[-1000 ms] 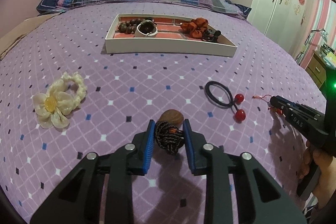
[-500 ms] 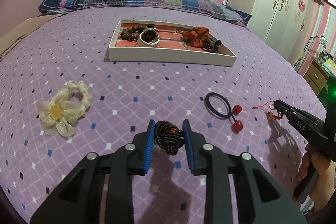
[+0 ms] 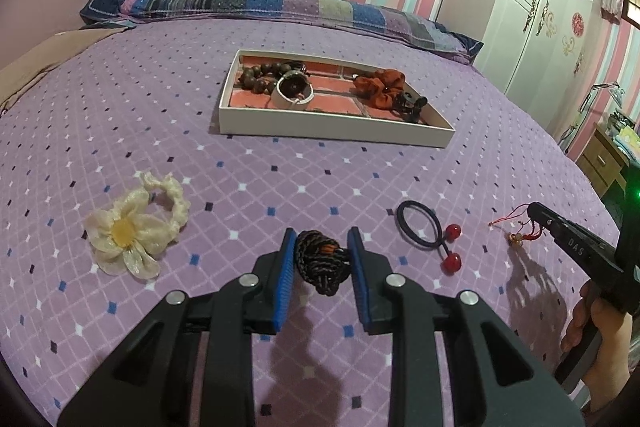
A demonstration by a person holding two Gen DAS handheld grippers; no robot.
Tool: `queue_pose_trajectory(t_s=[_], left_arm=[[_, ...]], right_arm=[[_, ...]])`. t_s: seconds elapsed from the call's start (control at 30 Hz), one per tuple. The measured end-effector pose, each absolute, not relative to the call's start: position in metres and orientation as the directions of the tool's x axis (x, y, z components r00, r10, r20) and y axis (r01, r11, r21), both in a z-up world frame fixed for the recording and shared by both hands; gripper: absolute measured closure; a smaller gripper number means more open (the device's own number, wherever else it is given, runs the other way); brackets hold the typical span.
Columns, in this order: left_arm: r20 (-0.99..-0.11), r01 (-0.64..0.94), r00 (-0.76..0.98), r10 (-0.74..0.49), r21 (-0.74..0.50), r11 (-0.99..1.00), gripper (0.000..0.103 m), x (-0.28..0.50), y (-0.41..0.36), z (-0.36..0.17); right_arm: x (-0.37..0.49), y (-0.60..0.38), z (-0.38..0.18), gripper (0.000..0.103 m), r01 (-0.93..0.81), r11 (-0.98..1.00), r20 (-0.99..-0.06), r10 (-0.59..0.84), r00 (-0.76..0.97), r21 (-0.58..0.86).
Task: Organize jewelry
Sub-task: 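Carry the stone pendant and red tassel charm over the tray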
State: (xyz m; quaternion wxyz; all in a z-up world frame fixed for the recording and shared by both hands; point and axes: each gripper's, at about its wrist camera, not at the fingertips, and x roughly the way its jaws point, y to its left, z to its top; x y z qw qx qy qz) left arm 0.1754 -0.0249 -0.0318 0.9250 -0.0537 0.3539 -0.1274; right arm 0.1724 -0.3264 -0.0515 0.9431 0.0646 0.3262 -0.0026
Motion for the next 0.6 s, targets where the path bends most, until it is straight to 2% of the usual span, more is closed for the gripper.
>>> queue_pose_trajectory(t_s=[0.3, 0.6], left_arm=[[-0.64, 0.187, 0.719, -0.27, -0.196, 0.963, 0.076, 0.186, -0.025, -0.018], [-0.597, 0.207, 0.758, -0.262, -0.161, 0.965, 0.077, 0.218, -0.033, 0.029]], right_arm=[[0.174, -0.324, -0.034, 0.097, 0.041, 0.993, -0.601, 0.032, 0.798, 0.107], [0.199, -0.307, -0.005, 0.097, -0.009, 0.995, -0.574, 0.067, 0.816, 0.103]])
